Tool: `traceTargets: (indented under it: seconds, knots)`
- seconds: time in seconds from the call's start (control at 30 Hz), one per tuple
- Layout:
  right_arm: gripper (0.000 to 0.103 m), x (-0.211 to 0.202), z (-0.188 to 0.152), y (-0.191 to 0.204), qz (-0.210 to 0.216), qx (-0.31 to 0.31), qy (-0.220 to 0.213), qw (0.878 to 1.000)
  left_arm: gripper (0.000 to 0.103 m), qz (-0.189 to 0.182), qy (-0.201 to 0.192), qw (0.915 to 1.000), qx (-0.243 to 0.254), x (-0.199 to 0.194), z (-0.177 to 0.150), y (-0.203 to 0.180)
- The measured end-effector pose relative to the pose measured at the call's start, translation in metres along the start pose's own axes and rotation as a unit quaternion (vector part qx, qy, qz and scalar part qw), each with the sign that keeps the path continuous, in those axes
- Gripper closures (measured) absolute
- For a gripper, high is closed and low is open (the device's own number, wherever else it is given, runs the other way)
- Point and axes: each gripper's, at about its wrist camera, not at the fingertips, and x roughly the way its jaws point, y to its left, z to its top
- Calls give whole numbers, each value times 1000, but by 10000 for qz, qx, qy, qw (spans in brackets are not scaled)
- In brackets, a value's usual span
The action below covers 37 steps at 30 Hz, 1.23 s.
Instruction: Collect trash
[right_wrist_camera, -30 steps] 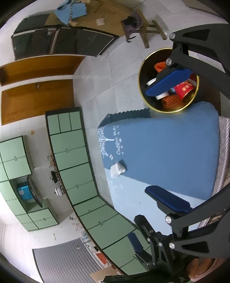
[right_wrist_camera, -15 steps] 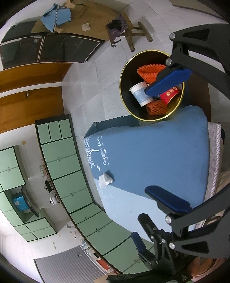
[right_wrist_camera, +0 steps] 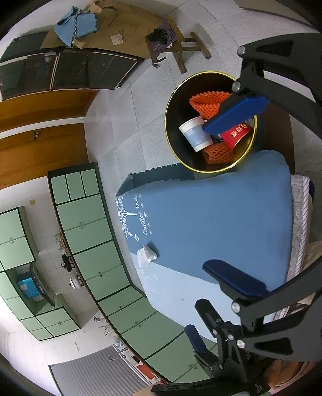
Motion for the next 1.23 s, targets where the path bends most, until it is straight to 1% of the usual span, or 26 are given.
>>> traceTargets:
  seconds: [0.5,0.87,1.23]
  knots:
    - [5,0,0,0,-6,0,-5,10000,6,-8,13,10000,0,1,1,0]
    - [5,0,0,0,6,-16,-2,10000,6,46,-83,9999,-36,-3,4,3]
    - [5,1,0,-1,4,-31,1,10000,6,51,-85,9999,-102,-5,7,5]
